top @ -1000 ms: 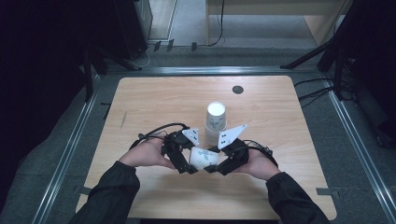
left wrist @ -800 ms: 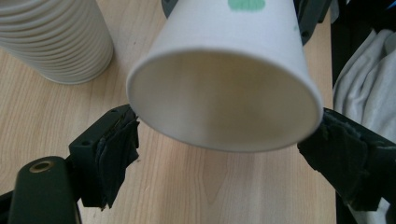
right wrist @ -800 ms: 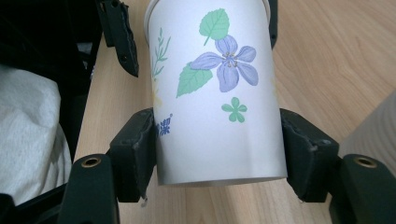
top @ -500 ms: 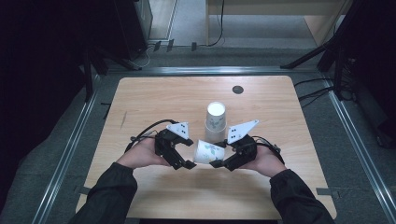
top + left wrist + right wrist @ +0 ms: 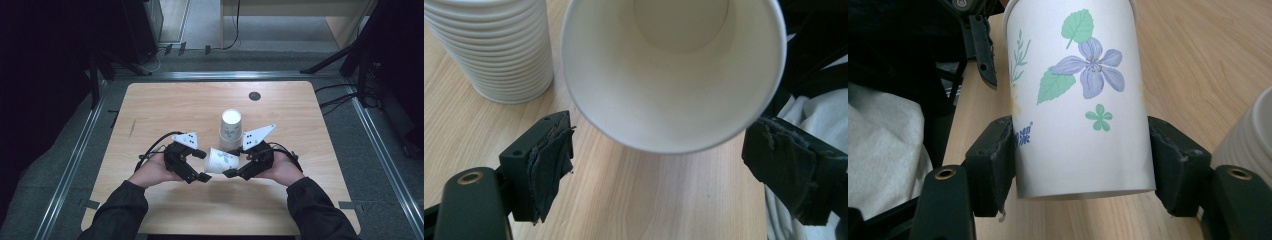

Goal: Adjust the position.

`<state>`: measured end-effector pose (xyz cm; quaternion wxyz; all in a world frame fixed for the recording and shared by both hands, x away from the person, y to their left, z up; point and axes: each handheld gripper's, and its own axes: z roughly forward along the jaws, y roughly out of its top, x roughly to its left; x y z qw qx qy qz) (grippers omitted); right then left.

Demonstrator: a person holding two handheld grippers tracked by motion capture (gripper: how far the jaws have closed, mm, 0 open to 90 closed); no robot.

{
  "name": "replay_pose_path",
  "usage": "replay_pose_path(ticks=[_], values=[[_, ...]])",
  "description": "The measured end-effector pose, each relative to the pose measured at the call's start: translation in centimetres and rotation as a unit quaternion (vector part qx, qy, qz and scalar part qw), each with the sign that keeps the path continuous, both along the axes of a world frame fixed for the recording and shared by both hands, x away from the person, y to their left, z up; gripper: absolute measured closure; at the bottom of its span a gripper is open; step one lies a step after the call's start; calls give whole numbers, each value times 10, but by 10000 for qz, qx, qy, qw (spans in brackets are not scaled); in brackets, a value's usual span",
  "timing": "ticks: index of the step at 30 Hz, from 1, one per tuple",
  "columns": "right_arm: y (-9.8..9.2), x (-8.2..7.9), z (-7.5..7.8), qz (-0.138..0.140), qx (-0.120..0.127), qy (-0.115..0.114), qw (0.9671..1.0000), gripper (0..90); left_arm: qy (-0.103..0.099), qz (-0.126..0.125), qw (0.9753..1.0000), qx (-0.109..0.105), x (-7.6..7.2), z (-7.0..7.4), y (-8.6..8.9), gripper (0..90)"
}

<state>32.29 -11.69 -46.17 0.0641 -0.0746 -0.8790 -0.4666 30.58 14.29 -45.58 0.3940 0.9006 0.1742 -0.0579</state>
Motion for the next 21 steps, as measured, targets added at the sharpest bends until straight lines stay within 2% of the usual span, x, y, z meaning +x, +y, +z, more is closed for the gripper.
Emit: replay_pose_path(ticks=[1,5,9,16,21], values=[[1,0,0,16,-7,26,10000,344,-30,9,10000,-15,0,0,0,136],[5,0,-1,100,-2,56,9999,344,67,26,9997,-230,2,-1,-1,136],[8,0,-2,176,1,84,9998,344,62,-53,9993,-367,1,-2,-3,142],[11,-1,-3,261,-29,174,9995,343,37,-37,9986,-530,1,-1,-3,183],[12,-2,-3,263,-13,185,9995,344,50,-67,9986,-528,1,0,-2,227]])
